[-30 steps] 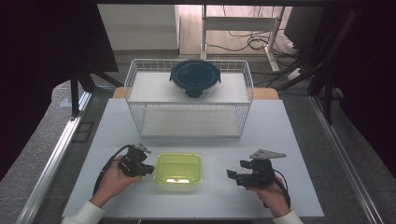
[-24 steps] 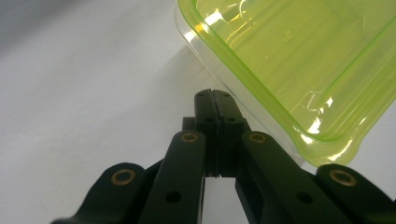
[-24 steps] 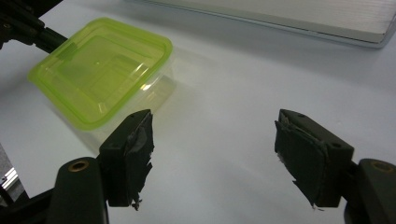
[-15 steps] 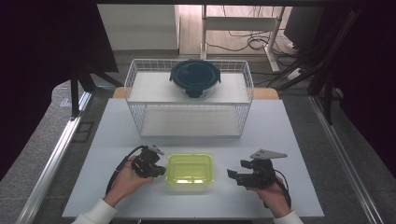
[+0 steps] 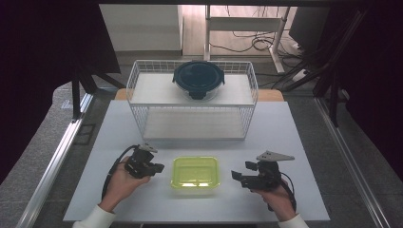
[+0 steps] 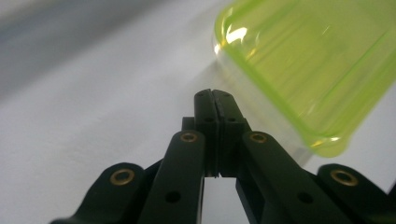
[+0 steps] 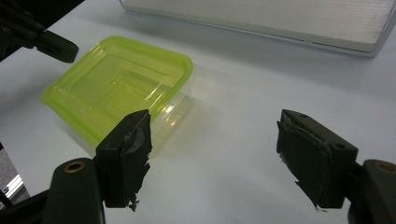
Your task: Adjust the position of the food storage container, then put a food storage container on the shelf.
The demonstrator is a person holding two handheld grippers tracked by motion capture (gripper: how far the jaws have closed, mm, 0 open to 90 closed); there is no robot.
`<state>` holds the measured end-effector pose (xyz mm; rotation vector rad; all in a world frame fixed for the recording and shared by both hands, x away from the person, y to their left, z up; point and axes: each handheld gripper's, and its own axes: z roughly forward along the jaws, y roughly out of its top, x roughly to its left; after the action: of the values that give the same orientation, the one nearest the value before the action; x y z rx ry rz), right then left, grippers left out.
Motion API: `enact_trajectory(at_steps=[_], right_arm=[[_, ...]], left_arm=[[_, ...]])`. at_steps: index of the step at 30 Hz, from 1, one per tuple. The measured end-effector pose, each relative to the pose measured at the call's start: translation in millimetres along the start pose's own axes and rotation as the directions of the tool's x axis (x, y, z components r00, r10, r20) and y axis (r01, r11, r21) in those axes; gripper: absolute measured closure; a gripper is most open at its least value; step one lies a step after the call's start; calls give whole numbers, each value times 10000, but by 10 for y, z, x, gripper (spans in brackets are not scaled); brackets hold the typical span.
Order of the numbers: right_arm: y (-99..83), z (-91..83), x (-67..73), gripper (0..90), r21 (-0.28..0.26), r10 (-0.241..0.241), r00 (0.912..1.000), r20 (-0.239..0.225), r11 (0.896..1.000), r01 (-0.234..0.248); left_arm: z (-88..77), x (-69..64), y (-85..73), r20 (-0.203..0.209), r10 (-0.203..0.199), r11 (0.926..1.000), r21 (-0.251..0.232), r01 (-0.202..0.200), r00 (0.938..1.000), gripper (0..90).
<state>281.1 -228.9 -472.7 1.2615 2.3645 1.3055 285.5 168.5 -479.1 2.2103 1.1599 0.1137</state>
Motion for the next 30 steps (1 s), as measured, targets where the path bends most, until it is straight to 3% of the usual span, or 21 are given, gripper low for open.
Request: enact_trajectory(at_steps=[2,3,6,7,8,9,10,11,15,20,27,30], right_arm=[[0,7,-3,261,39,-20,10000,-7,10000,20],[-7,32,-7,259,78,-49,10000,-53,10000,49],[-8,57,-7,251,118,-65,9999,-85,9999,66],[-5,63,-7,251,92,-79,9999,-70,9999,79],[-5,63,-7,251,92,-79,9999,-70,9999,79],[-1,74,-7,250,115,-100,9999,-54,9999,101],[-1,74,-7,250,115,-100,9999,-54,9999,101],[-2,83,-3,246,101,-71,9999,-79,9999,72],[9,74,19,237,-25,-150,9998,-94,9999,150],[41,62,35,228,-160,-208,9998,-73,9997,207],[80,36,45,218,-230,-181,9998,-101,9996,179],[88,39,53,201,-161,-241,9997,86,9996,242]], left_arm=[[-66,9,-13,-66,-138,9987,-501,135,9999,865],[-109,16,-18,-336,-219,9961,-859,189,9992,729],[-144,31,-12,-505,-449,9916,-1235,384,9977,466],[-171,39,7,-600,-739,9860,-1542,639,9955,407],[-171,39,7,-600,-739,9860,-1542,639,9955,367],[-195,34,20,-706,-985,9780,-1913,834,9926,334],[-195,34,20,-706,-985,9780,-1913,834,9926,305],[-219,21,20,-582,-1153,9715,-2150,1003,9916,285],[-257,1,-4,-459,-1268,9664,-2308,1130,9909,245],[-275,58,-56,-8,-1668,9552,-2482,1614,9860,226],[-268,82,-103,67,-1990,9462,-2591,1939,9800,202],[-264,74,-110,61,-2030,9460,-2568,1977,9792,207]])
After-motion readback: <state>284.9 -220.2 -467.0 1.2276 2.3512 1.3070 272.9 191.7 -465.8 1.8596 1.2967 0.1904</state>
